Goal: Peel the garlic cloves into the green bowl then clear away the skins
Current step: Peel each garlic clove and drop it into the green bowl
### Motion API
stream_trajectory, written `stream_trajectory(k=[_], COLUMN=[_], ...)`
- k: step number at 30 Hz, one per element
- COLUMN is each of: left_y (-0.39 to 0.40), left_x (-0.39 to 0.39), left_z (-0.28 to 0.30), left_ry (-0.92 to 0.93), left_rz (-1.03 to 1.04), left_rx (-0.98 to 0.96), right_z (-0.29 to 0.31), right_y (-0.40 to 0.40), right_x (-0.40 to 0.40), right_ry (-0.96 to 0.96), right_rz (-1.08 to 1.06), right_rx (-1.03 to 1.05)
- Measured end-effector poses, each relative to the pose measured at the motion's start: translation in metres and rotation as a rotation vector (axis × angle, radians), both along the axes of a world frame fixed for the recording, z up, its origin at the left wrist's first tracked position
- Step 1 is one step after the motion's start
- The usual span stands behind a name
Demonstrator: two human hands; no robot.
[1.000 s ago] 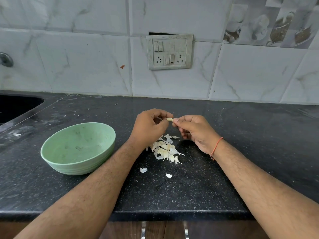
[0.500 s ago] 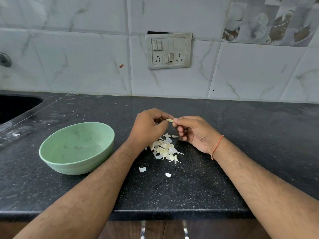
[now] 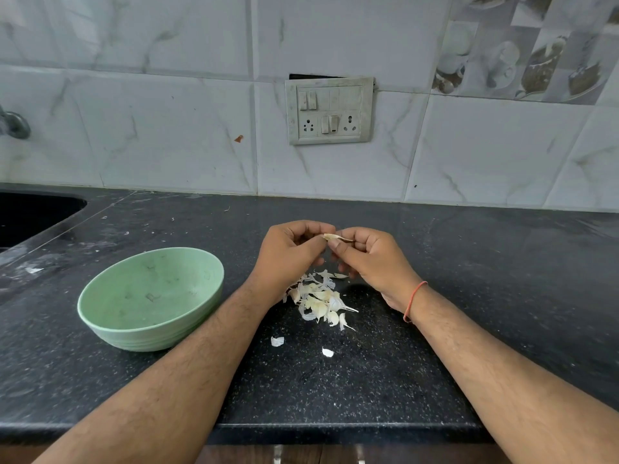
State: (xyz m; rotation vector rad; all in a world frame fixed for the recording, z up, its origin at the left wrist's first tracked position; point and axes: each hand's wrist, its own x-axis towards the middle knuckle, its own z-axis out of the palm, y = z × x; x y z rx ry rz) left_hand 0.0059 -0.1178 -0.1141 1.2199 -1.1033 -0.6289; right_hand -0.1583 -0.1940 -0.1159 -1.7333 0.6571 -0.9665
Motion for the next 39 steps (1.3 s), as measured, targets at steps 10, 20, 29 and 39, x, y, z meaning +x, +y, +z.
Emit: stream_trajectory(k=[10,20,29,39], left_y=[-0.0001,-0.0026,-0.0035,-0.0052], left_x=[-0.0008,-0.0006,-0.0008,0.0014], left_z=[0.0016,0.0003,-0.0005,-0.0039], left_ry=[0.041,0.071,0.036,-0.046], left_rz=[-0.041,-0.069,-0.068,-0.010], left_rx=[-0.024,-0.005,-0.001,0.048], right_z=[-0.0008,-0.0017,-0.0030,-0.0034], right_y=[0.0005,-0.0017,-0.0046,-0.0076], right_x=[-0.0009,0.0001,0.0007,0.0022], right_ry=[-0.074,-0.154,-0.160,-0.192], right_rz=[0.004,-0.012,0.000,0.036], right_rx=[-0.100,0.041,0.117,0.241])
